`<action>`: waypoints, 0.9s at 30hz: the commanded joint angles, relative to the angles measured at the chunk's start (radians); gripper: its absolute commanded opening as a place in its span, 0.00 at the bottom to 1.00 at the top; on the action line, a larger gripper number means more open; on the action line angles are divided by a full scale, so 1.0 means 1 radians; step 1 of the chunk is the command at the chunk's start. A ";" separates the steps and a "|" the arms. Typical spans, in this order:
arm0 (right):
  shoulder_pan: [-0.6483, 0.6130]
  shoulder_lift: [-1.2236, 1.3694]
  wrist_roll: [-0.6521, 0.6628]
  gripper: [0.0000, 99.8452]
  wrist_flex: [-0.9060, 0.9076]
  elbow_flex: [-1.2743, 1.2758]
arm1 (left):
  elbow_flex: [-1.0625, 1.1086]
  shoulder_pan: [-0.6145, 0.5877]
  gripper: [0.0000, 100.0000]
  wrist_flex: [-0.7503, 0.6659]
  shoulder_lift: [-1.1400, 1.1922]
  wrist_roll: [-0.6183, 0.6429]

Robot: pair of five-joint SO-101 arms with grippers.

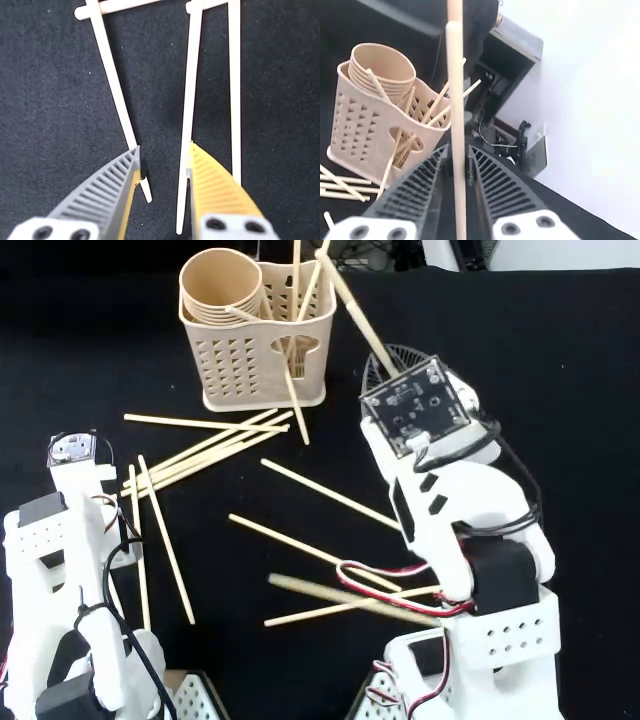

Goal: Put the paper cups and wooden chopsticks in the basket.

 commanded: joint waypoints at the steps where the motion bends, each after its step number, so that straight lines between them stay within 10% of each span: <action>1: 0.014 0.044 -0.086 0.01 -0.084 -0.056 | -0.033 0.010 0.16 -0.009 -0.026 0.000; 27: 0.017 0.780 -0.342 0.01 -0.440 -0.545 | 0.209 0.027 0.16 -0.344 -0.017 -0.008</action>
